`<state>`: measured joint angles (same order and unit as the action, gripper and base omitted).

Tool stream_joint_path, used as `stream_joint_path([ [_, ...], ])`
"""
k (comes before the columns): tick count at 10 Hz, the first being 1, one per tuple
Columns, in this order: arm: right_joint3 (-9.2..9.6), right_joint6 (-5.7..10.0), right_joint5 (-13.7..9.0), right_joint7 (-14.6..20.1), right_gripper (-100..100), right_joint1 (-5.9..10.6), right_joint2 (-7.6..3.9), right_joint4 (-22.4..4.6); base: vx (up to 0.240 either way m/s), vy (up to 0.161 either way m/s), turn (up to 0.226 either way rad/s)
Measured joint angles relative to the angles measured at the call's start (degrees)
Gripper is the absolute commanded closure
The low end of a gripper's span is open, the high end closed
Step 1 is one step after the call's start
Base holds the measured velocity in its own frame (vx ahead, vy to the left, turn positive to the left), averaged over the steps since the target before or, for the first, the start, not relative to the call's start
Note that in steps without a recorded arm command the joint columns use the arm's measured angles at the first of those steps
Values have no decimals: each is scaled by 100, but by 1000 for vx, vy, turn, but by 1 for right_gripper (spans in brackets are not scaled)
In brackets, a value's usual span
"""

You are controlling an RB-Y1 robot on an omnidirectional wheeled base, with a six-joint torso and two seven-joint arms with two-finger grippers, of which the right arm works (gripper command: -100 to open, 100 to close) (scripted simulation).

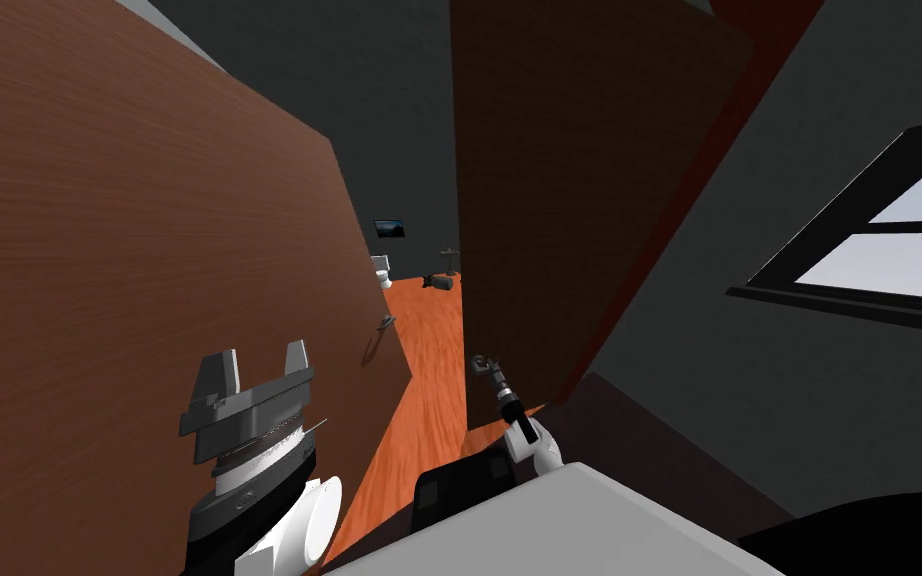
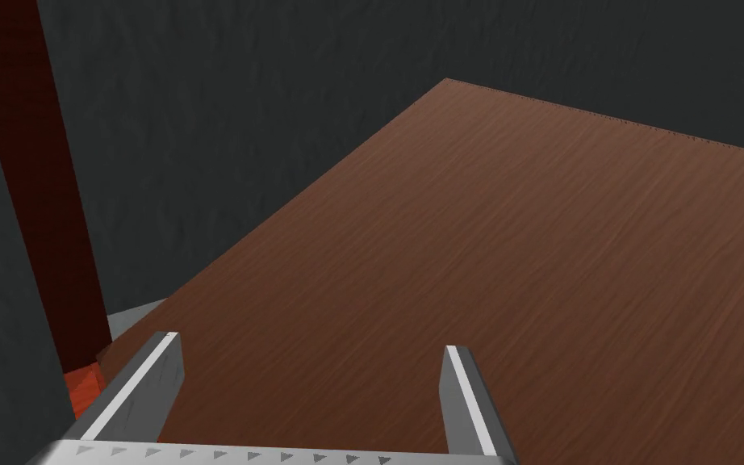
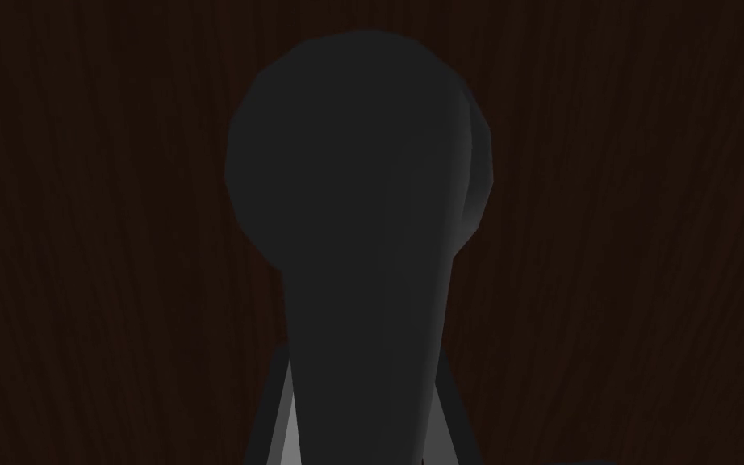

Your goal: Push the door open

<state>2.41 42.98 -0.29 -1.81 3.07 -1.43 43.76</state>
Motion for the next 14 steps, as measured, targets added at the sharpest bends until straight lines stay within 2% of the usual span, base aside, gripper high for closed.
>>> stream_joint_path([
  [1,-60,2,-29,-16,100,-29,-32,25,159,69,-69],
  [2,-138,68,-63,-59,100,57,-22,-106,140,73,-60],
  [3,-186,-12,-84,-91,100,-2,-22,44,176,99,-62],
  [4,-267,46,-123,-119,100,61,-30,-85,185,131,-109],
  [6,-405,49,-188,-157,100,62,-44,-79,148,93,-96],
  [7,-497,83,-230,-206,100,156,-23,-212,165,102,-86],
  [9,-637,26,-293,-275,100,103,21,-109,195,109,-100],
  [14,-1007,85,-460,-402,100,164,134,-188,169,90,-89],
])
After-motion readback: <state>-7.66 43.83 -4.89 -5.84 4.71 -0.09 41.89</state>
